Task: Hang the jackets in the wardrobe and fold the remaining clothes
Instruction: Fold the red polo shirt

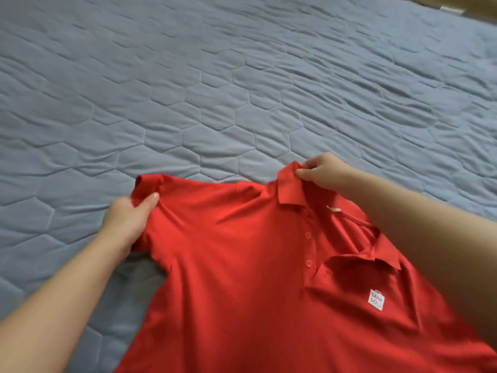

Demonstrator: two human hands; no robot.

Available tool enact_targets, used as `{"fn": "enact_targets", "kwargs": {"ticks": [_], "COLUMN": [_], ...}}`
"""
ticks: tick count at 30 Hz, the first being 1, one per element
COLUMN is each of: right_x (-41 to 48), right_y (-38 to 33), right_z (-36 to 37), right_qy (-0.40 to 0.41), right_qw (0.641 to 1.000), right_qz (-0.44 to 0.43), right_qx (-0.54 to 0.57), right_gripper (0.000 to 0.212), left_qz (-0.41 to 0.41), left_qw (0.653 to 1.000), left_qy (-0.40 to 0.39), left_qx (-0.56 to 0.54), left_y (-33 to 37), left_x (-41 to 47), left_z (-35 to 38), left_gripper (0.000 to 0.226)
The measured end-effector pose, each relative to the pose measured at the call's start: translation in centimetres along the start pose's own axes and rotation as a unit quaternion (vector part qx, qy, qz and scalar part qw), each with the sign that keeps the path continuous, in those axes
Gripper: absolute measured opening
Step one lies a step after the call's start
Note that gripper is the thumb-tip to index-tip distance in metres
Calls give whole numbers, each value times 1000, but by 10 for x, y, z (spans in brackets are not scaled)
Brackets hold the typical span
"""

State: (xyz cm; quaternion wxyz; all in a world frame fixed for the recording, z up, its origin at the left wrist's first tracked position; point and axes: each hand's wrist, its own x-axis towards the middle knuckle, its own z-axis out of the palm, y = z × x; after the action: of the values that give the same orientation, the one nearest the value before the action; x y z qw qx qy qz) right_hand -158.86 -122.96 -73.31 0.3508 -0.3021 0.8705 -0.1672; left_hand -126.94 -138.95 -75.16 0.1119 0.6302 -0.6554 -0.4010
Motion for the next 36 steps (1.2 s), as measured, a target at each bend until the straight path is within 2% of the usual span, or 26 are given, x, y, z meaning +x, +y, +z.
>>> {"fn": "enact_targets", "kwargs": {"ticks": [2, 4, 6, 7, 9, 11, 12, 13, 15, 17, 19, 22, 25, 27, 29, 30, 33, 34, 36], "right_x": [6, 11, 14, 7, -24, -80, -111, -140, -193, -227, -265, -331, -388, -417, -446, -462, -513, -528, -553], "right_y": [8, 17, 19, 18, 21, 38, 50, 62, 76, 81, 87, 110, 127, 140, 150, 156, 161, 164, 170], "right_z": [10, 28, 40, 40, 30, 19, 16, 16, 27, 48, 78, 138, 182, 200, 213, 220, 239, 247, 260], "right_qy": [26, 45, 83, 108, 184, 232, 238, 229, 218, 230, 233, 202, 193, 207, 178, 141, -13, -45, -46], "right_qw": [1000, 998, 994, 991, 979, 965, 959, 955, 950, 936, 917, 890, 867, 847, 828, 827, 826, 830, 850], "right_qz": [2, 12, 36, 52, 75, 110, 136, 170, 224, 261, 305, 378, 419, 442, 471, 469, 446, 434, 429], "right_qx": [6, -40, -60, -59, -40, -57, -77, -83, -20, 56, 111, 157, 186, 209, 249, 276, 345, 347, 302], "right_gripper": [15, 19, 14, 19, 36, 47, 48, 49, 50, 52, 54, 59, 59, 57, 56, 52, 17, 10, 4], "left_qz": [27, 13, -18, -34, -71, -124, -148, -162, -159, -141, -140, -94, -71, -60, -59, -55, -34, -23, -17], "left_qw": [996, 996, 996, 997, 989, 940, 917, 909, 928, 942, 930, 928, 940, 950, 950, 949, 941, 939, 929], "left_qy": [23, 1, -23, -41, -107, -224, -271, -296, -300, -296, -339, -352, -308, -276, -267, -268, -270, -262, -237], "left_qx": [81, 91, 87, 65, -73, -224, -253, -244, -153, -66, -14, 75, 130, 136, 147, 157, 200, 222, 283], "left_y": [-18, -33, -30, -27, -23, -22, -25, -31, -46, -74, -107, -161, -189, -197, -201, -203, -212, -215, -220], "left_x": [5, 9, 16, 18, 17, -7, -21, -34, -64, -89, -117, -166, -204, -220, -233, -238, -248, -251, -255], "left_z": [4, 12, 15, 14, 6, -13, -22, -31, -50, -60, -71, -84, -98, -105, -111, -113, -123, -128, -140], "left_gripper": [33, 39, 49, 54, 54, 48, 43, 36, 22, 23, 27, 32, 14, 14, 17, 18, 22, 23, 26]}}
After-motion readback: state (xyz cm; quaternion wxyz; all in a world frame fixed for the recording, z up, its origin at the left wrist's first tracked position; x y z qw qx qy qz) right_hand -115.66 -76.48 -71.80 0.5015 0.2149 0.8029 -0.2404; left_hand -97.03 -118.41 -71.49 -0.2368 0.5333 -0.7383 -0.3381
